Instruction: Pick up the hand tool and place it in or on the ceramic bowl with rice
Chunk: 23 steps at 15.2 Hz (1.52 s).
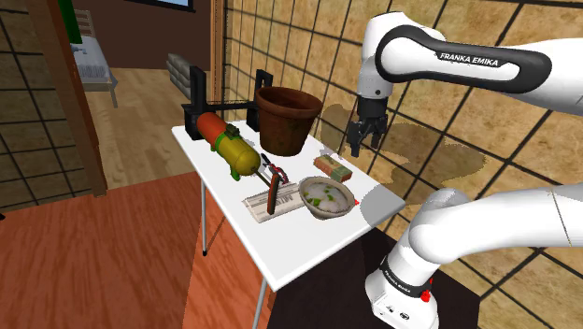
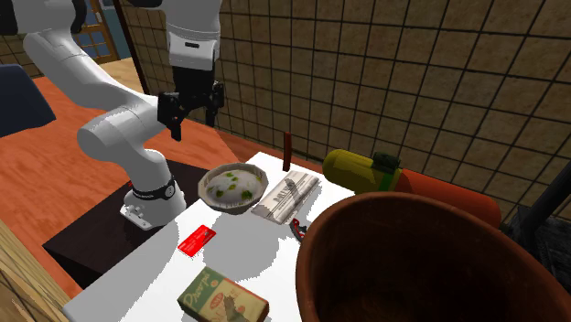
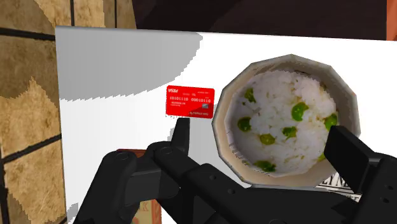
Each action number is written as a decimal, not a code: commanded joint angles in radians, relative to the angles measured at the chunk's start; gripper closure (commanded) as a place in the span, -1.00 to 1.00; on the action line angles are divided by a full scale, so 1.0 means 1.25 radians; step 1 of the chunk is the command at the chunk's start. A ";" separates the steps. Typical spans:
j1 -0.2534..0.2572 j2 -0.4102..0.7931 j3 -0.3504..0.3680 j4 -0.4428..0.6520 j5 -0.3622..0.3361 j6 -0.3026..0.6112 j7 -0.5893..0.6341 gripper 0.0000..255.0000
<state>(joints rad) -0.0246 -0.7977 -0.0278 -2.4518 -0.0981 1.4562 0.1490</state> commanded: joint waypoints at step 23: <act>-0.007 0.568 -0.014 0.104 0.088 0.606 0.123 -1.00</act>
<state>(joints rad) -0.0312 -0.1181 -0.0419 -2.3376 0.0069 2.1878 0.3022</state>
